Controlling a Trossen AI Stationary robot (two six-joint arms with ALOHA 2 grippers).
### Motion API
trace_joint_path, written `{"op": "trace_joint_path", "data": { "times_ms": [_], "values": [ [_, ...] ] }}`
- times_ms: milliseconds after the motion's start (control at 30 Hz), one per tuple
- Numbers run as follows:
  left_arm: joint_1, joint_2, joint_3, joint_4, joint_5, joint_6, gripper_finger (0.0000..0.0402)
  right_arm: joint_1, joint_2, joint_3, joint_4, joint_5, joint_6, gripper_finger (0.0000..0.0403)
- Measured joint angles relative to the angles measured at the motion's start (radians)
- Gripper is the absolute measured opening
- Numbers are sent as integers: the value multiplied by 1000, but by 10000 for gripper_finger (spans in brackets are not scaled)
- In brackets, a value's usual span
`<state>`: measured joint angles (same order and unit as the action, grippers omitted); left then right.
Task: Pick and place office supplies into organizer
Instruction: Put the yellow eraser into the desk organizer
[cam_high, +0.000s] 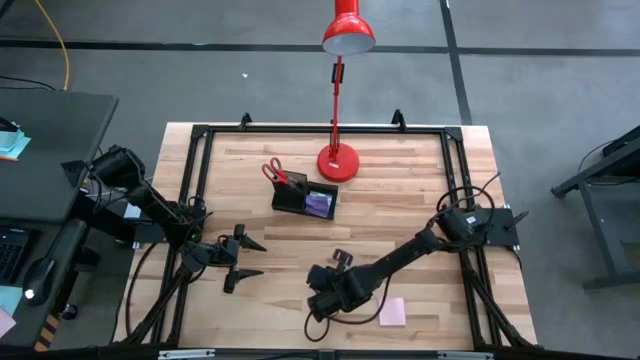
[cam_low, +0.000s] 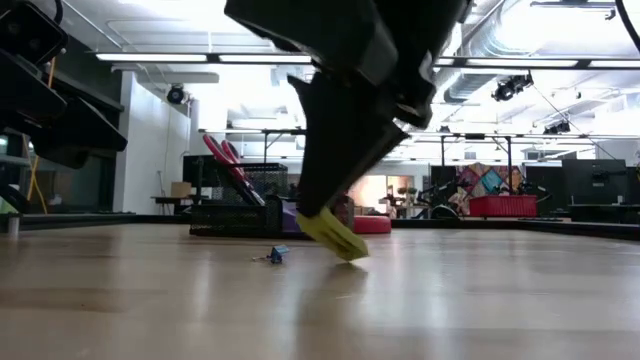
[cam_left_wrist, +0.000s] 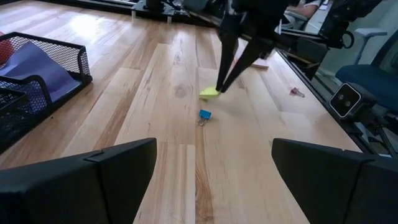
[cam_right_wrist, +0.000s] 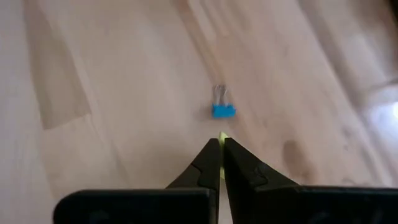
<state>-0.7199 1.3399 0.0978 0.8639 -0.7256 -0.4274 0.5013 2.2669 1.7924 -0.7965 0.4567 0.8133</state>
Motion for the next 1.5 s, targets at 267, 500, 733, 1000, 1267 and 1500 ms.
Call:
{"op": "trace_joint_path", "data": {
  "times_ms": [267, 500, 733, 1000, 1267, 1500],
  "values": [
    [0, 0, 0, 0, 0, 0, 312, -6, -2, 77, -112, 79, -18, 0],
    [0, 0, 0, 0, 0, 0, 312, -28, -4, 114, -133, 127, -77, 0],
    [0, 0, 0, 0, 0, 0, 312, -89, -5, 114, -12, 172, -257, 0],
    [0, 0, 0, -1, 5, -1, 312, -215, -6, 114, 186, 136, -511, 0],
    [0, 0, 0, -1, 19, -1, 312, -347, -6, 114, 304, 29, -658, 0],
    [0, 0, 0, -2, 19, -1, 312, -453, -9, 99, 346, -110, -643, 0]
  ]
}}
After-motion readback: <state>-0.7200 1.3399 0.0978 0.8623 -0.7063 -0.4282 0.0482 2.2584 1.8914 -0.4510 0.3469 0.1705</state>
